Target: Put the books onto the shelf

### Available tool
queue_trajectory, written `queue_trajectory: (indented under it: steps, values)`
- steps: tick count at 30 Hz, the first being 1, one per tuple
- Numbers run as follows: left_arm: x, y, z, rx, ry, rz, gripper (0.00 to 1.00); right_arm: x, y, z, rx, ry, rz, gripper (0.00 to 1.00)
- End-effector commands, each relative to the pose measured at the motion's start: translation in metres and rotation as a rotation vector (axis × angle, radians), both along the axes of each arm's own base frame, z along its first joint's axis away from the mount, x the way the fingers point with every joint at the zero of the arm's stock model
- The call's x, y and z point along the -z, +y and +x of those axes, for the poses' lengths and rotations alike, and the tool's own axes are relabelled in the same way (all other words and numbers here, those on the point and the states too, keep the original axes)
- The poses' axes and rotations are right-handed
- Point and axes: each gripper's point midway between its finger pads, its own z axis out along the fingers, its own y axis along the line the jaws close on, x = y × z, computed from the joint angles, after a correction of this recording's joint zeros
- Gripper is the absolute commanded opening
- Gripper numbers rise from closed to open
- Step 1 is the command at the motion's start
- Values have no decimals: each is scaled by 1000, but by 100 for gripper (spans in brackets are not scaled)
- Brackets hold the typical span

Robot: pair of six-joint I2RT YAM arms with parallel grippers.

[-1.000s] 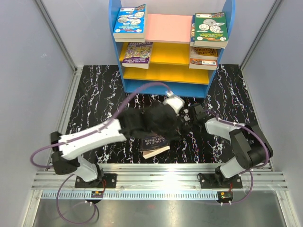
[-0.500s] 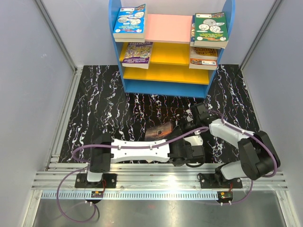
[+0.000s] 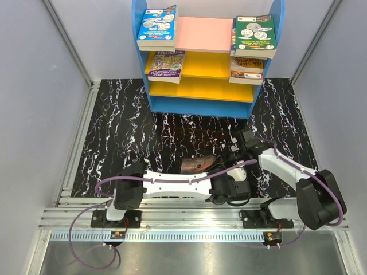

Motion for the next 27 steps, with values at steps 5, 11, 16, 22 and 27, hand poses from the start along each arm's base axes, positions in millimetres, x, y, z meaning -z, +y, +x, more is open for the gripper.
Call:
queue_trajectory:
  steps: [5, 11, 16, 22, 27]
  values:
    - [-18, -3, -6, -41, 64, -152, 0, -70, 5, -9, -92, -182, 109, 22]
    - [-44, 19, -9, -160, 161, -384, 0, -99, -24, 8, -96, -314, -147, 100]
    - [-79, 38, -1, -224, 259, -645, 0, -131, -67, 41, -9, -445, -380, 100]
    - [-123, 56, 27, -269, 281, -905, 0, -161, -110, 49, 85, -499, -466, 100]
    - [-207, 62, 64, -238, 320, -1405, 0, -170, -112, 37, 112, -510, -419, 100]
